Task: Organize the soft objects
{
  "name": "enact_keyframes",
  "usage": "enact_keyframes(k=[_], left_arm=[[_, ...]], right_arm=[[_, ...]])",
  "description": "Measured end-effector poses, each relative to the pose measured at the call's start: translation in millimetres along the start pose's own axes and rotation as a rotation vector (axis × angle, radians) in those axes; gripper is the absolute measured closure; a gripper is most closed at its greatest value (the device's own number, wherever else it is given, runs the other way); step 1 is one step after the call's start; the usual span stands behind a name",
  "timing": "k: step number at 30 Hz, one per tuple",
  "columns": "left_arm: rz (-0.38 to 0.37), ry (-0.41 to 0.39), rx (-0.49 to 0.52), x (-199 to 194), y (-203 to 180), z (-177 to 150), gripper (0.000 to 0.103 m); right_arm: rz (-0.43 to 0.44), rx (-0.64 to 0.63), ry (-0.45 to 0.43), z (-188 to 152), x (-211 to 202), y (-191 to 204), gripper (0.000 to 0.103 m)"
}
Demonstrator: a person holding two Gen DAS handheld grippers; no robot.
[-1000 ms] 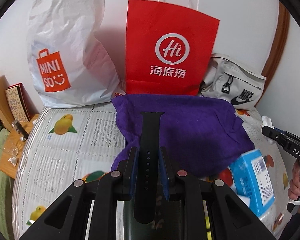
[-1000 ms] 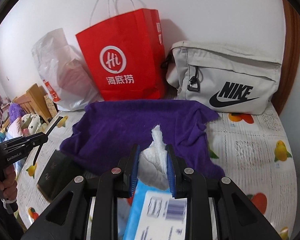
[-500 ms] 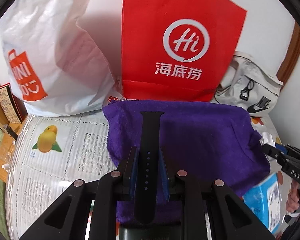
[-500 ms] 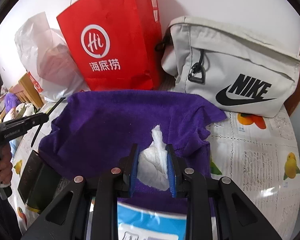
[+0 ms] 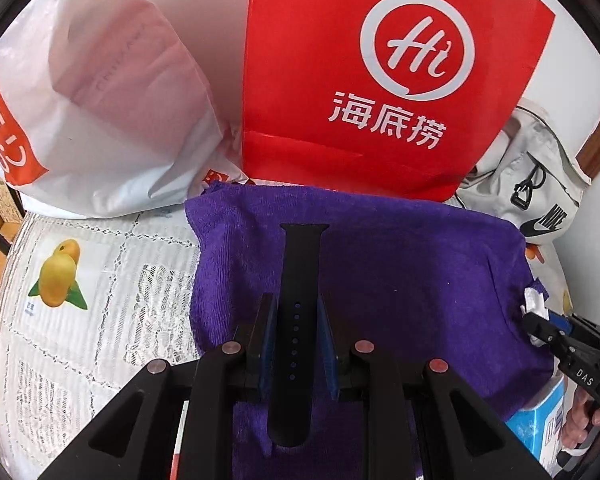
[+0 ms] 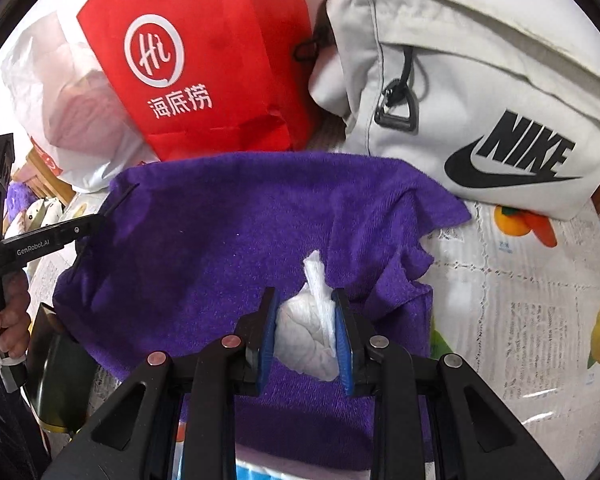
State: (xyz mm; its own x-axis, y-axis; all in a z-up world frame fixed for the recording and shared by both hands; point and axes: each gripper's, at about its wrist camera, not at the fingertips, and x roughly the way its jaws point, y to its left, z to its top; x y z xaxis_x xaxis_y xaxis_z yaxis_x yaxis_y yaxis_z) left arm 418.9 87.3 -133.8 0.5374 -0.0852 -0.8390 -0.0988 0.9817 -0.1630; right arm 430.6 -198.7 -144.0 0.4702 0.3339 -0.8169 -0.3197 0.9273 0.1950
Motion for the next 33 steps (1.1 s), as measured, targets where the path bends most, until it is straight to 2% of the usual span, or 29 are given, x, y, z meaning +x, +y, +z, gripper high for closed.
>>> enact_keyframes(k=[9, 11, 13, 16, 17, 18, 20, 22, 24, 29, 33], left_arm=[[-0.005, 0.026, -0.011, 8.9, 0.1, 5.5, 0.082], [0.002, 0.034, -0.015, 9.7, 0.4, 5.2, 0.082], [0.02, 0.051, -0.027, 12.5, 2.5, 5.6, 0.072], [0.024, 0.043, -0.029, 8.7, 5.1, 5.1, 0.069], [0.027, 0.043, -0.028, 6.4, 5.2, 5.1, 0.065], [0.031, 0.037, -0.029, 2.6, 5.5, 5.1, 0.059], [0.033, 0.027, -0.031, -4.4, 7.2, 3.7, 0.055], [0.042, 0.018, -0.033, -15.2, 8.7, 1.6, 0.054], [0.054, 0.0, -0.032, -26.9, 9.7, -2.7, 0.051], [0.063, -0.05, -0.025, -63.8, 12.7, -21.2, 0.051], [0.044, -0.068, -0.026, -96.2, 15.6, -39.9, 0.051]], right_arm=[[0.008, 0.005, 0.026, -0.8, 6.1, -0.4, 0.072], [0.015, 0.006, 0.02, -1.0, 5.2, -0.8, 0.067], [0.02, 0.01, 0.024, -0.5, 5.4, -2.1, 0.05], [0.019, 0.019, 0.012, 0.1, 2.4, -3.6, 0.047], [0.017, 0.02, 0.009, 0.6, 0.4, -3.8, 0.044], [0.011, 0.024, 0.006, 1.0, -2.5, -3.9, 0.04], [0.003, 0.033, -0.008, 0.9, -9.4, -5.2, 0.035], [-0.008, 0.049, -0.022, -0.6, -18.9, -4.3, 0.026], [-0.025, 0.06, -0.038, -3.0, -28.8, -1.9, 0.023], [-0.105, 0.031, -0.048, -12.2, -55.4, 13.1, 0.023], [-0.074, -0.009, -0.09, -30.1, -82.6, 30.9, 0.023]])
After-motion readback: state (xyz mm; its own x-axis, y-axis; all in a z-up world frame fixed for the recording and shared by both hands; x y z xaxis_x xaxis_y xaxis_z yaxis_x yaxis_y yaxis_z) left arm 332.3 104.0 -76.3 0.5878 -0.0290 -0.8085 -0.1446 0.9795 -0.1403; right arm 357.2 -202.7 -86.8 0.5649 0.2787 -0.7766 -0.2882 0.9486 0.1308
